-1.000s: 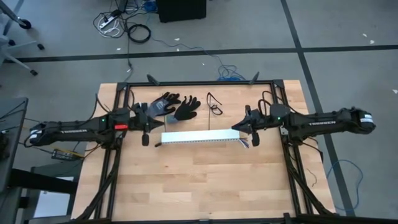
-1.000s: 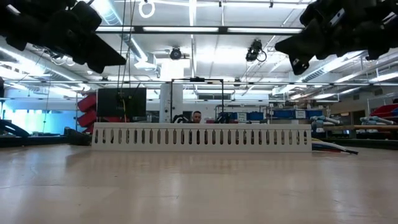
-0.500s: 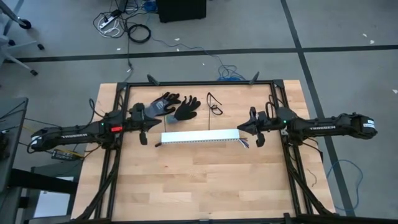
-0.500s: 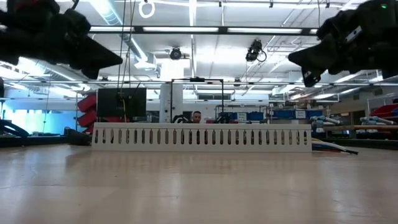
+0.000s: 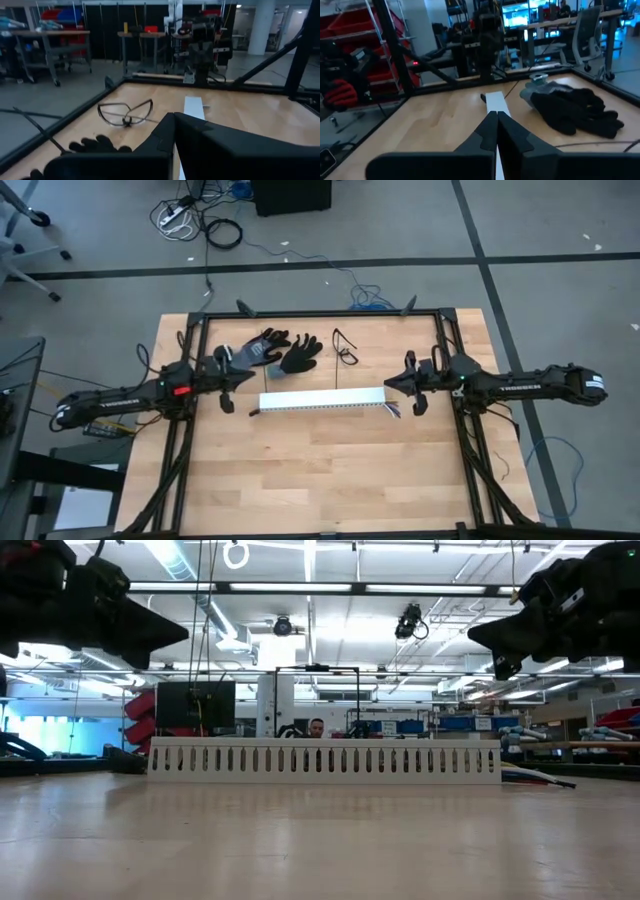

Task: Ziptie cables
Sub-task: Return to Home Position

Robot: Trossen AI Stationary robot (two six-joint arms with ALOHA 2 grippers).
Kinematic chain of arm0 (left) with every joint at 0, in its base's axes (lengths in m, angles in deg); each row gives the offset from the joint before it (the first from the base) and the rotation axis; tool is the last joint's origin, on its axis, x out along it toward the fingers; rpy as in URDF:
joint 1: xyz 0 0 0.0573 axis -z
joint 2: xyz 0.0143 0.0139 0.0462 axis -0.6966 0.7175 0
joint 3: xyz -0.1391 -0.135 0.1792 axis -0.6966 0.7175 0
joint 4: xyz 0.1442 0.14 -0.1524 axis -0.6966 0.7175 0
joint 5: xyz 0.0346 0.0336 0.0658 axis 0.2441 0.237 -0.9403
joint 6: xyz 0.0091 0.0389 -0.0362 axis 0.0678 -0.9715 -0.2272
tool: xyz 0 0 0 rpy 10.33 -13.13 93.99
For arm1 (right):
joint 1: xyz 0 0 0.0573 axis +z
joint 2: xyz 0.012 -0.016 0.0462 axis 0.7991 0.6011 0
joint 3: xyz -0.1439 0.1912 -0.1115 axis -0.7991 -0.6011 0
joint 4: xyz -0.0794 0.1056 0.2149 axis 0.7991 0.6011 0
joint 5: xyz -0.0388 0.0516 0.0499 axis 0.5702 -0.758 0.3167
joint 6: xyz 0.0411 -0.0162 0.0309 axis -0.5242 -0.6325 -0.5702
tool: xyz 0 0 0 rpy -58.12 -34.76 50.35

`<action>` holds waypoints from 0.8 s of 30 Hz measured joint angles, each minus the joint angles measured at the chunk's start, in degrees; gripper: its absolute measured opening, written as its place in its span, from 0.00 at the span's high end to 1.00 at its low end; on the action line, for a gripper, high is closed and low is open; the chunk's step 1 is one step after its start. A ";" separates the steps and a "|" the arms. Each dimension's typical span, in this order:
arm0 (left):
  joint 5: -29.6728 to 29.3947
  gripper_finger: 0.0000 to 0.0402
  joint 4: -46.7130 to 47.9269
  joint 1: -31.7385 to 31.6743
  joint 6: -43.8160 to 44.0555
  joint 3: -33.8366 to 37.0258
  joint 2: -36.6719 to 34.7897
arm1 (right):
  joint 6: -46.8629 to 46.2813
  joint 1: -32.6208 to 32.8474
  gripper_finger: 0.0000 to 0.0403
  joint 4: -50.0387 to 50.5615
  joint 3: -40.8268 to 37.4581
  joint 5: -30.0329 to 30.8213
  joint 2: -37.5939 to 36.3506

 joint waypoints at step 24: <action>-3.89 1.00 13.52 0.00 -0.14 -0.02 -14.45 | 3.00 -3.99 0.99 11.98 -0.07 10.54 -16.40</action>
